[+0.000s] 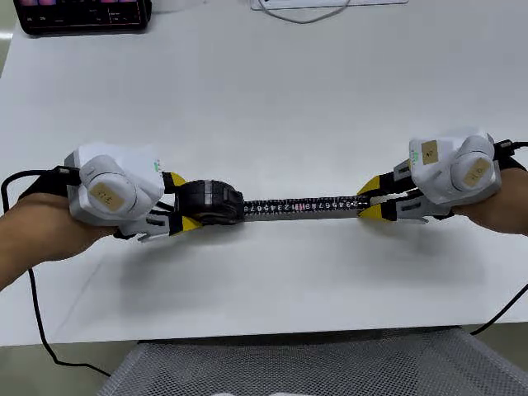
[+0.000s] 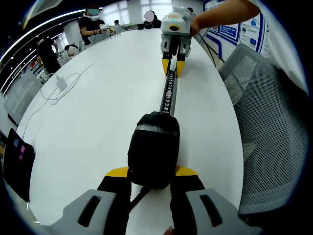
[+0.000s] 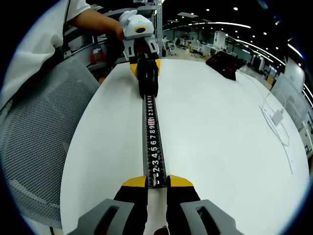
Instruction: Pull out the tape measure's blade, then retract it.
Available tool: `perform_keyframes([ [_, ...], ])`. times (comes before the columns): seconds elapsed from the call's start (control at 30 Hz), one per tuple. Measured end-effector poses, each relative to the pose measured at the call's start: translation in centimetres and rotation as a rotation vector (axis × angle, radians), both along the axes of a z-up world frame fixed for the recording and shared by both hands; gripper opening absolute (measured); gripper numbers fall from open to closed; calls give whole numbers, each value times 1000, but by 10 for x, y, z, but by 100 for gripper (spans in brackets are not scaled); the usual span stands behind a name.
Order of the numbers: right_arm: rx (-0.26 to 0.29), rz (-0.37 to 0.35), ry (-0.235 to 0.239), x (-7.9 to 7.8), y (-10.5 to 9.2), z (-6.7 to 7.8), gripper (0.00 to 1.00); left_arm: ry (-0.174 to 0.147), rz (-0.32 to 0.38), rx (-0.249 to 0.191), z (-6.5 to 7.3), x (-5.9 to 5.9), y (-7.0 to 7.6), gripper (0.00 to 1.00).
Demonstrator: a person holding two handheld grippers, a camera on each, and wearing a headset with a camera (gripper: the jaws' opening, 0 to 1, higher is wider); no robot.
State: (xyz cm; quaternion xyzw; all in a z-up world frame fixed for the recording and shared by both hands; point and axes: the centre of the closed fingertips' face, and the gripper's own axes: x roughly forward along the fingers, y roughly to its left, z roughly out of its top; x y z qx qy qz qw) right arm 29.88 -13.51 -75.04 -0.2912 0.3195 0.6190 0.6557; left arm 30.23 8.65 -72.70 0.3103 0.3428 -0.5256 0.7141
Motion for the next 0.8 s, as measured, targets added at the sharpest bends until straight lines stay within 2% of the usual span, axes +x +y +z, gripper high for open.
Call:
perform_keyframes([
  [0.8, -30, 5, 8, -2, -18, 1, 10, 0, 2, 3, 0, 0, 0, 25],
])
